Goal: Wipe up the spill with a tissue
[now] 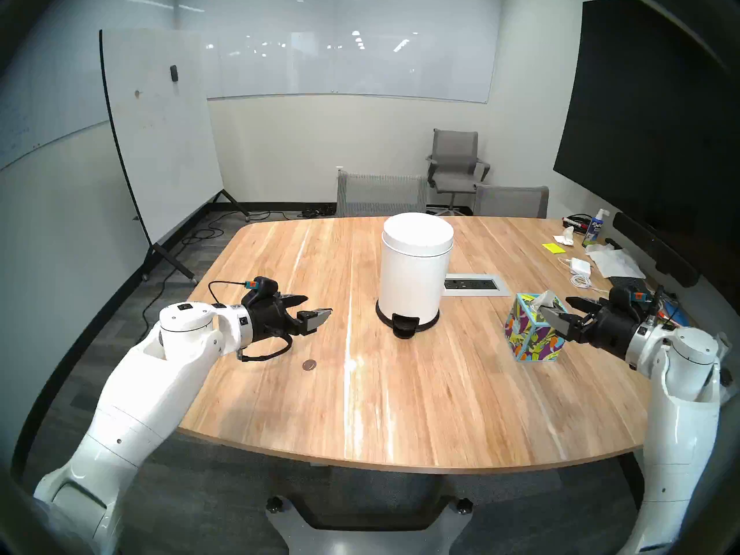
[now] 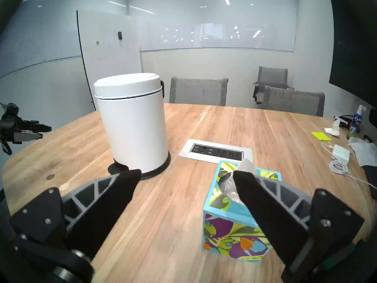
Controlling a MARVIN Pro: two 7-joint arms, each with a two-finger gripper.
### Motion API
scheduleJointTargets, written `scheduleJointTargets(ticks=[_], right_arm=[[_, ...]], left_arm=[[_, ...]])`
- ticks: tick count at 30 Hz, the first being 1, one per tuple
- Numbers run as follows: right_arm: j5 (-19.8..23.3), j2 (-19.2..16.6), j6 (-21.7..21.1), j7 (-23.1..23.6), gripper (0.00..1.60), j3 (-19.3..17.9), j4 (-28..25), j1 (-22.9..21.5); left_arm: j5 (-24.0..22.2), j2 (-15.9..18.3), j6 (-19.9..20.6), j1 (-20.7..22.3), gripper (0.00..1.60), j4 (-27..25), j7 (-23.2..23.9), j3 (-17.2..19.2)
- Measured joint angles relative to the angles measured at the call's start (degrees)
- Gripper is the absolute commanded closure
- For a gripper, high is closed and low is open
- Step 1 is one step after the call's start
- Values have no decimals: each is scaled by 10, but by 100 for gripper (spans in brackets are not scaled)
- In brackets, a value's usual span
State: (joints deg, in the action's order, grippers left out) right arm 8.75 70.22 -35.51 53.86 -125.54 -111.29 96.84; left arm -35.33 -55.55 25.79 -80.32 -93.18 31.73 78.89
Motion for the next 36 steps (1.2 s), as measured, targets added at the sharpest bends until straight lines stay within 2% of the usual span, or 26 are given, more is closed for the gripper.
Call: scheduleJointTargets(ticks=[13, 25, 36], right_arm=[[6, -3, -5, 21, 0, -10, 2, 6], [-8, -10, 27, -2, 0, 24, 101, -32], [-11, -15, 48, -17, 0, 41, 139, -63]], left_arm=[[0, 0, 0, 0, 0, 0, 0, 0], [0, 0, 0, 0, 0, 0, 0, 0], [0, 0, 0, 0, 0, 0, 0, 0]])
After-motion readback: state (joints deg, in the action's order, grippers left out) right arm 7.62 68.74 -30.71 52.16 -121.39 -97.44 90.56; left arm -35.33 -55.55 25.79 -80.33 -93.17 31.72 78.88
